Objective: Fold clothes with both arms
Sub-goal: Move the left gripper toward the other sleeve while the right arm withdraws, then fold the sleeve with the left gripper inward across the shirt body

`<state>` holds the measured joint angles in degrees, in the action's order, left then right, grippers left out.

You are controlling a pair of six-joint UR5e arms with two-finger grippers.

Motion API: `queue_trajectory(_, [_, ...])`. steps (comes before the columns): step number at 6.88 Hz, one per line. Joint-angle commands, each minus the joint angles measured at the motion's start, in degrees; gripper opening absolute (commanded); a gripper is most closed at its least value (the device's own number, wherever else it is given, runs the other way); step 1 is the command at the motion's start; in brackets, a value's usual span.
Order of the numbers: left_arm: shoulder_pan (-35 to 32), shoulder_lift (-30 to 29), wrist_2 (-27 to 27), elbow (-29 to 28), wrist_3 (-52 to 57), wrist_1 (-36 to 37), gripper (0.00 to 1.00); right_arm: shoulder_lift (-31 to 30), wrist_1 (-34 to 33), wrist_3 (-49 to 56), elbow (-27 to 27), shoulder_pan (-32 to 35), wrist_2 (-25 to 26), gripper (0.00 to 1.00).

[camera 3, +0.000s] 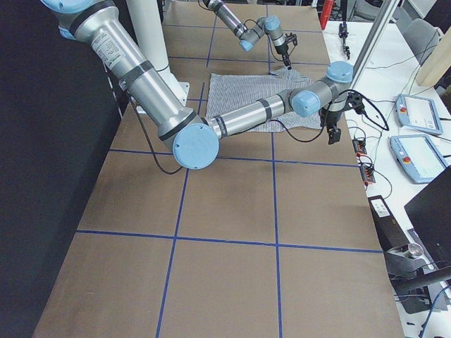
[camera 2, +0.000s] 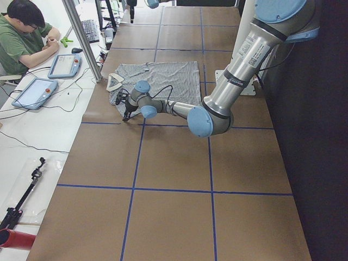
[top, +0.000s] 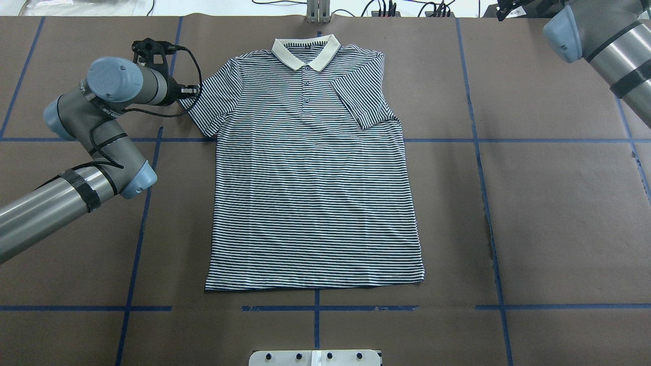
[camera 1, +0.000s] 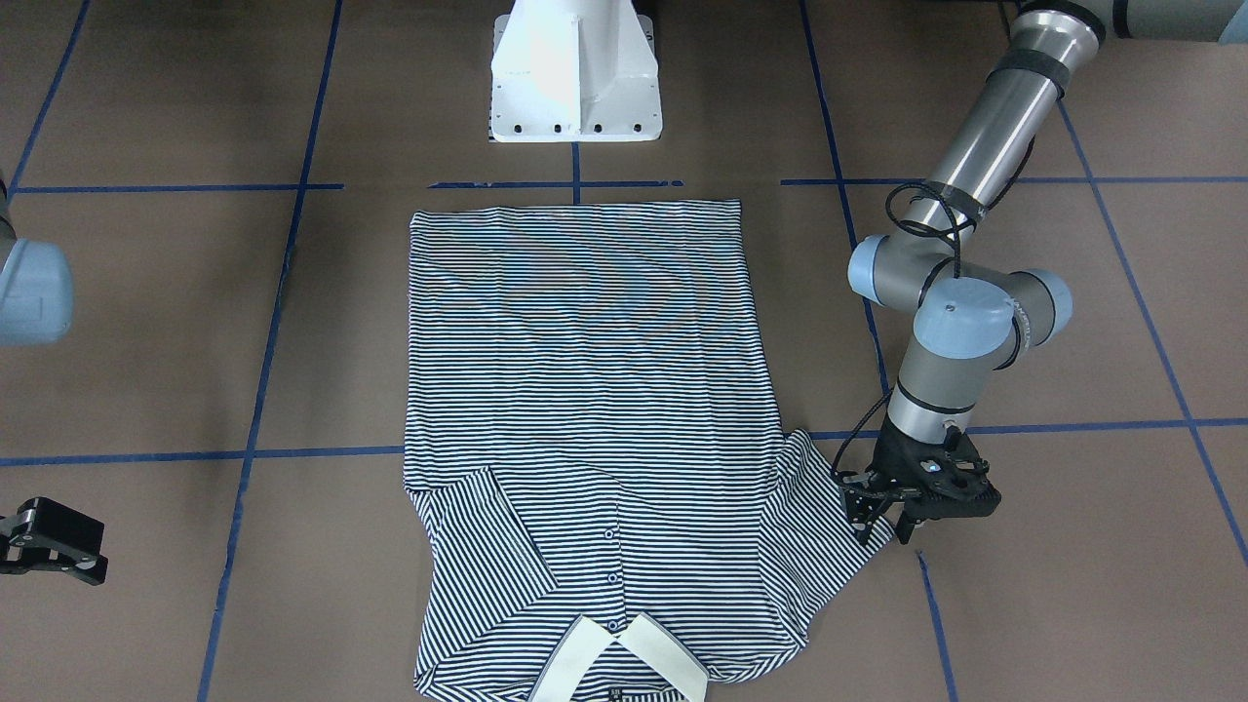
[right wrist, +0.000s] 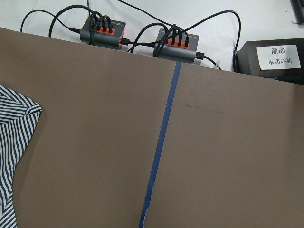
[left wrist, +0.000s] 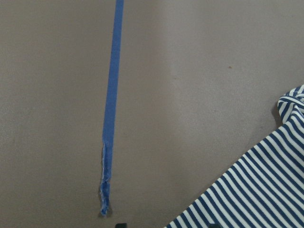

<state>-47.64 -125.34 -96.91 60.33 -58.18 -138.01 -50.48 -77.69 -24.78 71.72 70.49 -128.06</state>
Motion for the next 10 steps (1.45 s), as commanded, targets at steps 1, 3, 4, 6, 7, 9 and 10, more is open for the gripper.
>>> queue_trajectory(1, [0.36, 0.01, -0.03, 0.13, 0.00, -0.24, 0.08, -0.06, 0.00, 0.00, 0.08, 0.00, 0.00, 1.00])
queue_trajectory(3, [0.36, -0.08, -0.03, 2.05, 0.96, 0.28, 0.00, -0.32, 0.00, -0.09, 0.08, 0.00, 0.00, 1.00])
queue_trajectory(4, [0.45, -0.69, -0.12, 4.76, 1.23, 3.86, 0.00, -0.49, 0.00, -0.09, 0.34, 0.00, 0.00, 1.00])
queue_trajectory(6, [0.53, -8.13, -0.12, 7.51, 0.53, 19.29, 0.00, -0.67, 0.00, -0.61, 0.96, 0.09, 0.00, 1.00])
queue_trajectory(7, [1.23, -13.21, -0.04, 7.26, 0.18, 26.32, 0.00, -0.67, 0.00, -0.70, 0.96, 0.09, 0.00, 1.00])
queue_trajectory(9, [4.21, -20.17, 0.84, 0.45, -5.42, 28.85, 0.00, -1.46, 0.00, -0.70, 1.75, 0.00, 0.00, 1.00])
queue_trajectory(10, [4.75, -21.51, 2.50, -1.86, -6.40, 28.59, 0.00, -1.46, 0.00, -0.70, 1.75, 0.00, 0.00, 1.00])
